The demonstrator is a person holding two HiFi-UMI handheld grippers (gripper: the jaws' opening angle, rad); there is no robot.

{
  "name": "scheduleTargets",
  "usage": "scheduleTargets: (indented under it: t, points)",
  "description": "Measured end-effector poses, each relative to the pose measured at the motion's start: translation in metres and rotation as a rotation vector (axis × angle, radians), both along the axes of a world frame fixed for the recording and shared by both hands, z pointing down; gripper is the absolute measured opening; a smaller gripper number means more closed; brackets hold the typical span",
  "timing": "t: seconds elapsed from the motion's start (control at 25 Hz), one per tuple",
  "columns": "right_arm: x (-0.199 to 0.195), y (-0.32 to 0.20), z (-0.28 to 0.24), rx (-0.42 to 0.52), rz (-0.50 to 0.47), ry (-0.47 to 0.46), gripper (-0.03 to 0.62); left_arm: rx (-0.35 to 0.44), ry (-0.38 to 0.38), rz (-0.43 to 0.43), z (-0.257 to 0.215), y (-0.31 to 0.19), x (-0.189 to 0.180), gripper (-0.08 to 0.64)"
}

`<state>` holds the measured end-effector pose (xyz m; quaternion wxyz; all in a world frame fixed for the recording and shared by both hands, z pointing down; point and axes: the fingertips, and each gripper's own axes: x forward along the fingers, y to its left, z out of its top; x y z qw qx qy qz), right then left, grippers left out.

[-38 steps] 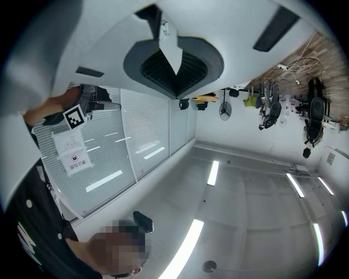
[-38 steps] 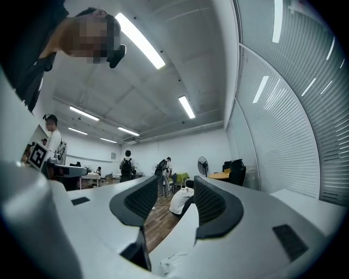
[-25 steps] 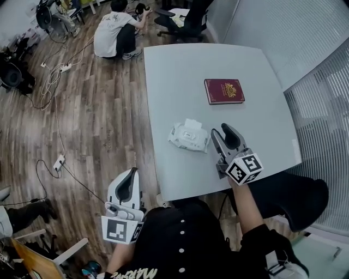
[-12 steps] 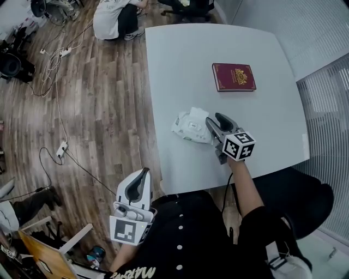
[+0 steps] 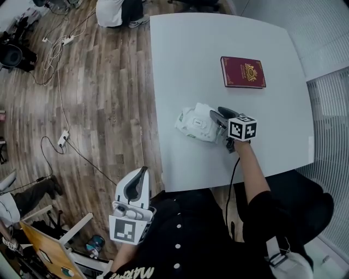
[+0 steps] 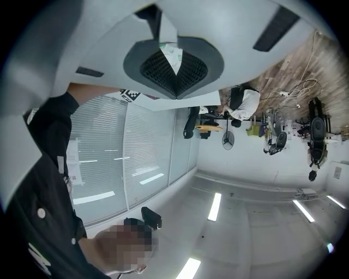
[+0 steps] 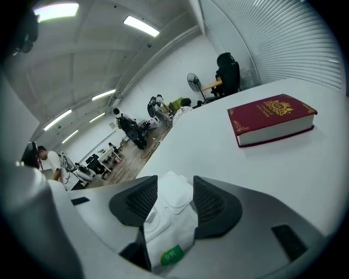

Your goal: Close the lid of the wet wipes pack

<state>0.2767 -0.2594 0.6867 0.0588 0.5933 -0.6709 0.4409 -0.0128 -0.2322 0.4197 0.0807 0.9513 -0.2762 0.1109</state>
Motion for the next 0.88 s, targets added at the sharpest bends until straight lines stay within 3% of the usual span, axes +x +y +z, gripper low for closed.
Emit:
scheduleTargets:
  t: [0.24,0.48,0.64,0.76,0.88]
  points:
    - [0.002,-0.007,0.024,-0.085,-0.052,-0.071,0.207,-0.017,-0.023,-0.027,0.007,-0.004,-0.001,0.003]
    - [0.005,-0.01,0.038,-0.158,-0.026,-0.199,0.207,-0.03,-0.036,-0.05,0.009,-0.007,0.002,0.003]
    - [0.004,-0.013,0.038,-0.158,-0.066,-0.183,0.169,-0.025,-0.033,-0.057,0.009,-0.008,0.004,0.003]
    - [0.006,-0.013,0.035,-0.148,-0.079,-0.131,0.093,-0.023,-0.036,-0.06,0.007,-0.007,0.002,0.003]
    - [0.002,-0.014,0.024,-0.102,-0.098,-0.076,0.081,-0.014,-0.029,-0.058,0.003,-0.007,0.002,0.003]
